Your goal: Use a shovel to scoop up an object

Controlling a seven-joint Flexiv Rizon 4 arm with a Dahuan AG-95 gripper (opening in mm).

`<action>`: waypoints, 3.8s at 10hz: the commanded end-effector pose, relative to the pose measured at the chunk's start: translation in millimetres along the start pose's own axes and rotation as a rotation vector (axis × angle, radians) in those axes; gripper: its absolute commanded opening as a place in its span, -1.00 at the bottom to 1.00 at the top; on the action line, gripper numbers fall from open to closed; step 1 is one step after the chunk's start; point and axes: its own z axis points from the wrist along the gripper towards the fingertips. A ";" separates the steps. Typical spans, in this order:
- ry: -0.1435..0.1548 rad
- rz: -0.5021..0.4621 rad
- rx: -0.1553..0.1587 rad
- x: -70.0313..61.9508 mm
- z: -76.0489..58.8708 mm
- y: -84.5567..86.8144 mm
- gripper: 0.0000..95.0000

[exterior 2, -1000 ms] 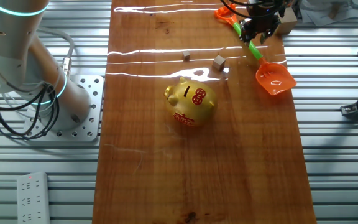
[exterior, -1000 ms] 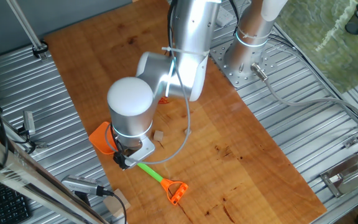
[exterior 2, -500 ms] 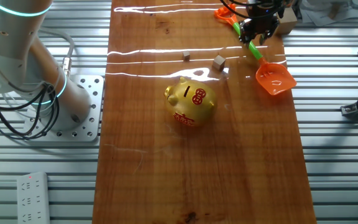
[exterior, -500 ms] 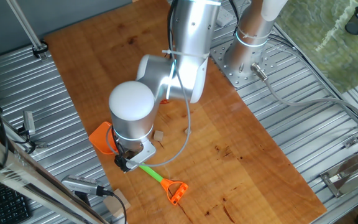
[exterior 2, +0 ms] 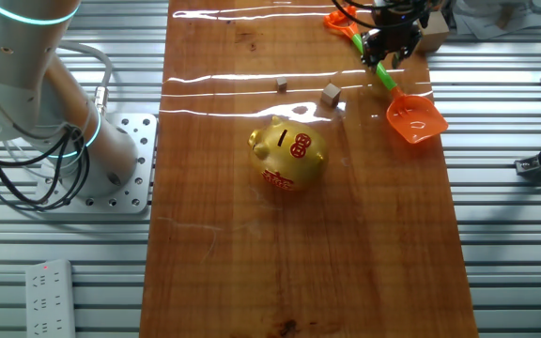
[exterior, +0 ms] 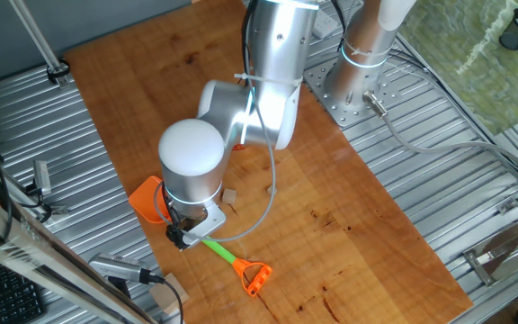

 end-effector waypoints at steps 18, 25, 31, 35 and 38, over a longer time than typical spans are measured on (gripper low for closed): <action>0.006 0.026 0.008 2.8 20.8 0.1 -0.20; -0.001 0.077 0.012 2.8 20.8 0.1 -1.00; -0.045 0.155 0.027 -0.9 -23.1 0.0 -1.00; -0.059 0.287 0.031 -0.7 -70.3 4.2 -1.00; -0.085 0.377 0.030 -0.2 -82.2 7.5 -1.00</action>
